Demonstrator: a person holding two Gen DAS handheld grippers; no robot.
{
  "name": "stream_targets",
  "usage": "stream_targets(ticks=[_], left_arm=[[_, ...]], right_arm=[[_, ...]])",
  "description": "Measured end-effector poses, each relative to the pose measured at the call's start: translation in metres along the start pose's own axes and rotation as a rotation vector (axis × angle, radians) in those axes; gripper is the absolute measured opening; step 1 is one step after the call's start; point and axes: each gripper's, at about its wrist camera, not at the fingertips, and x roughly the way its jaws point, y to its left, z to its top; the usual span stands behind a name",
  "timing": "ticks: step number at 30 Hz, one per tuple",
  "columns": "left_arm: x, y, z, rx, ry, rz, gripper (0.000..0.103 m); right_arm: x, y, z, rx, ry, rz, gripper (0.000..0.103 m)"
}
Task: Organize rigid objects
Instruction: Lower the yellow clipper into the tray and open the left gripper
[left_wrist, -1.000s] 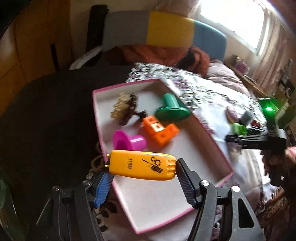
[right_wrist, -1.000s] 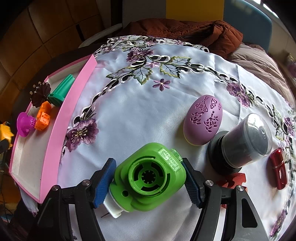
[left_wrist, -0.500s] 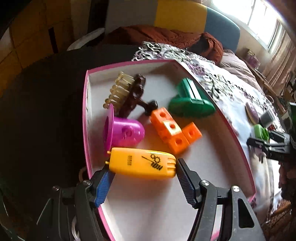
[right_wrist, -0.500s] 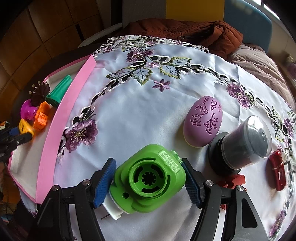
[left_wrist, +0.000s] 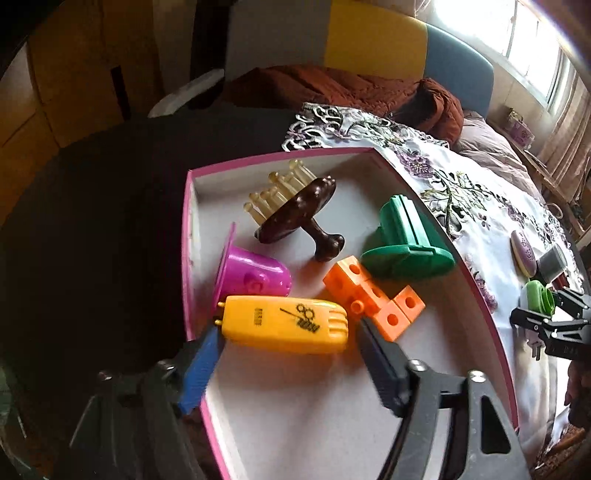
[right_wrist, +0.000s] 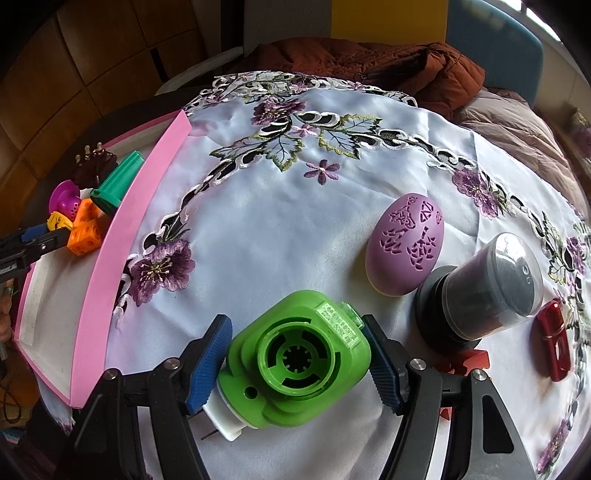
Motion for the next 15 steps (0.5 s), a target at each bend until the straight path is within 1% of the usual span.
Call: stream_targets(ticks=[4,8,11,15], left_arm=[[-0.014,-0.003,-0.009,0.013,-0.028,0.020,0.079],[-0.032,-0.002,-0.018,-0.004,-0.070,0.027,0.079],[-0.046,-0.004,-0.025,0.007,-0.101,0.039,0.080],[-0.065,-0.004,-0.032,-0.005,-0.138,0.029,0.080]], right_arm=[[0.000,0.000,0.000,-0.002,-0.002,-0.003,0.071],[0.001,0.000,0.001,-0.008,-0.006,-0.008,0.071],[0.001,0.002,0.000,-0.018,-0.014,-0.015,0.071],[0.000,0.003,-0.002,-0.030,-0.025,-0.020,0.071]])
